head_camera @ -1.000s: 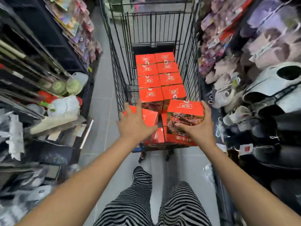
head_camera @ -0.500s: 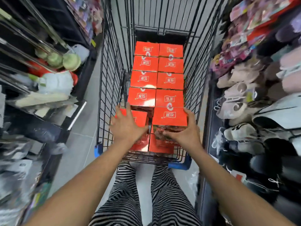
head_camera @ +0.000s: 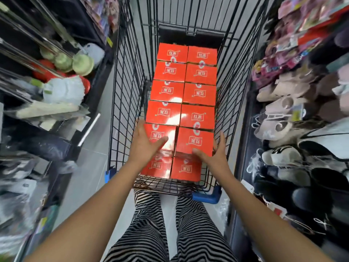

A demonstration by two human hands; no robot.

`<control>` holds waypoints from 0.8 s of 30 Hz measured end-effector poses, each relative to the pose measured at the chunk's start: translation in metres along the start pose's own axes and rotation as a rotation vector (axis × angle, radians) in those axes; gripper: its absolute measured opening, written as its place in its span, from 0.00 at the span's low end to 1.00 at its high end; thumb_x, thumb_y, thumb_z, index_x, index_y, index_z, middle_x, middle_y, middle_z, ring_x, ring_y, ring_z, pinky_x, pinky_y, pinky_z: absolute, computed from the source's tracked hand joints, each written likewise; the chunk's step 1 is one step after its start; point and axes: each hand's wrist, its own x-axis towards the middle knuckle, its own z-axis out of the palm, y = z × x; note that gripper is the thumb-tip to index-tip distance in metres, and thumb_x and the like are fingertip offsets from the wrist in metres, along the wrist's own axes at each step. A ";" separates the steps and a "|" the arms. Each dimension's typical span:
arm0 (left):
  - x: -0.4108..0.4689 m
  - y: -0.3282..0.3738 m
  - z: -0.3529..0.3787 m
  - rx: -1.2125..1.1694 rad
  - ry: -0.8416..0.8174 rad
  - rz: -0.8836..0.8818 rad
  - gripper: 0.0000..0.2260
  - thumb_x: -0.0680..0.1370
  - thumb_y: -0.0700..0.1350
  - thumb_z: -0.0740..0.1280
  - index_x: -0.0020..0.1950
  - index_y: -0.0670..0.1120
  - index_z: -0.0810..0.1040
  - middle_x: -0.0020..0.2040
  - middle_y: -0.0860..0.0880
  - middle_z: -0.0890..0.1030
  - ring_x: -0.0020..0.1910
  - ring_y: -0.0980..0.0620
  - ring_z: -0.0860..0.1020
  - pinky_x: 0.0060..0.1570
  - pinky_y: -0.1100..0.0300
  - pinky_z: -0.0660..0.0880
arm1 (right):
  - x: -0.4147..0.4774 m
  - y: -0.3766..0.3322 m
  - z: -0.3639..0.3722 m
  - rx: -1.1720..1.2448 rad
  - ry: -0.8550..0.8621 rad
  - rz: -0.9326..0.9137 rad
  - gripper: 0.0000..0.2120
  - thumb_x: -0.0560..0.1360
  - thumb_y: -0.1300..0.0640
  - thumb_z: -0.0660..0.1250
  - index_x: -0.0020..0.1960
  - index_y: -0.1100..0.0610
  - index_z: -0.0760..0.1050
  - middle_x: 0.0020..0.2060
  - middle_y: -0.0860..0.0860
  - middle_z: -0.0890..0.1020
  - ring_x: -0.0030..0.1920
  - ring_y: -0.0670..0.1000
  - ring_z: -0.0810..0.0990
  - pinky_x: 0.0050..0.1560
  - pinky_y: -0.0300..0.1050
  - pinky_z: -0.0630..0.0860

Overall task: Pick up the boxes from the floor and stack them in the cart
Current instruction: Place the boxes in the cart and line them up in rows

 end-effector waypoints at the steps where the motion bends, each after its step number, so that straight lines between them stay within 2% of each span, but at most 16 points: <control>1: 0.004 -0.003 -0.003 -0.085 -0.038 -0.046 0.50 0.64 0.65 0.74 0.78 0.50 0.52 0.72 0.46 0.68 0.69 0.47 0.69 0.69 0.45 0.66 | 0.004 -0.001 -0.001 0.014 0.002 0.015 0.60 0.61 0.44 0.79 0.78 0.42 0.40 0.75 0.49 0.64 0.69 0.47 0.69 0.70 0.53 0.66; 3: 0.012 -0.008 -0.008 -0.187 -0.123 -0.124 0.55 0.60 0.67 0.75 0.78 0.52 0.49 0.71 0.49 0.71 0.67 0.48 0.72 0.67 0.45 0.68 | 0.012 -0.003 -0.001 -0.008 -0.008 0.016 0.59 0.65 0.50 0.79 0.78 0.44 0.38 0.74 0.50 0.66 0.68 0.48 0.71 0.70 0.54 0.67; 7: 0.025 -0.024 -0.007 -0.226 -0.195 -0.117 0.56 0.57 0.68 0.77 0.76 0.55 0.51 0.65 0.53 0.77 0.61 0.51 0.77 0.64 0.46 0.72 | 0.022 -0.010 0.008 -0.099 0.002 -0.016 0.63 0.62 0.44 0.80 0.77 0.41 0.34 0.76 0.46 0.59 0.74 0.51 0.64 0.73 0.57 0.63; 9: 0.027 -0.028 -0.005 -0.236 -0.188 -0.090 0.54 0.58 0.67 0.77 0.76 0.57 0.53 0.66 0.52 0.76 0.63 0.51 0.76 0.64 0.46 0.72 | 0.025 -0.008 0.011 -0.115 0.015 -0.023 0.62 0.63 0.47 0.80 0.77 0.42 0.34 0.74 0.42 0.59 0.73 0.50 0.65 0.72 0.54 0.64; 12: 0.026 -0.030 -0.002 -0.251 -0.164 -0.042 0.52 0.58 0.69 0.76 0.75 0.58 0.55 0.68 0.52 0.74 0.65 0.50 0.74 0.65 0.46 0.72 | 0.027 -0.004 0.010 -0.116 0.032 -0.043 0.59 0.63 0.47 0.80 0.78 0.43 0.40 0.71 0.44 0.68 0.68 0.47 0.71 0.68 0.49 0.69; 14: 0.026 -0.030 0.000 -0.239 -0.146 -0.022 0.52 0.58 0.71 0.75 0.75 0.59 0.55 0.69 0.52 0.73 0.66 0.50 0.74 0.64 0.46 0.72 | 0.027 -0.005 0.007 -0.108 0.029 -0.060 0.53 0.64 0.51 0.80 0.76 0.45 0.48 0.64 0.40 0.73 0.61 0.39 0.75 0.61 0.38 0.73; 15: 0.025 -0.029 0.000 -0.232 -0.142 -0.020 0.52 0.57 0.71 0.75 0.75 0.60 0.55 0.69 0.52 0.73 0.66 0.49 0.74 0.64 0.46 0.72 | 0.028 -0.005 0.006 -0.094 0.029 -0.062 0.51 0.64 0.54 0.80 0.76 0.46 0.50 0.61 0.38 0.73 0.59 0.37 0.75 0.59 0.37 0.73; 19: 0.025 -0.031 0.002 -0.239 -0.138 -0.019 0.52 0.57 0.72 0.75 0.75 0.64 0.54 0.69 0.53 0.74 0.65 0.49 0.74 0.64 0.45 0.72 | 0.028 -0.002 0.003 -0.082 0.026 -0.021 0.54 0.63 0.52 0.80 0.76 0.47 0.48 0.67 0.47 0.71 0.64 0.48 0.74 0.67 0.51 0.71; 22: 0.024 -0.029 0.000 -0.212 -0.150 -0.022 0.52 0.56 0.74 0.72 0.74 0.65 0.52 0.68 0.53 0.74 0.64 0.49 0.75 0.63 0.45 0.73 | 0.026 -0.003 0.007 -0.093 0.019 0.021 0.57 0.60 0.44 0.80 0.76 0.43 0.46 0.70 0.49 0.68 0.67 0.50 0.72 0.69 0.55 0.69; 24: 0.024 -0.029 -0.002 -0.196 -0.166 -0.025 0.51 0.57 0.73 0.72 0.74 0.66 0.52 0.66 0.55 0.75 0.63 0.50 0.75 0.62 0.46 0.73 | 0.025 -0.004 0.009 -0.109 0.018 0.041 0.57 0.60 0.43 0.80 0.76 0.42 0.44 0.71 0.50 0.68 0.67 0.50 0.72 0.69 0.55 0.69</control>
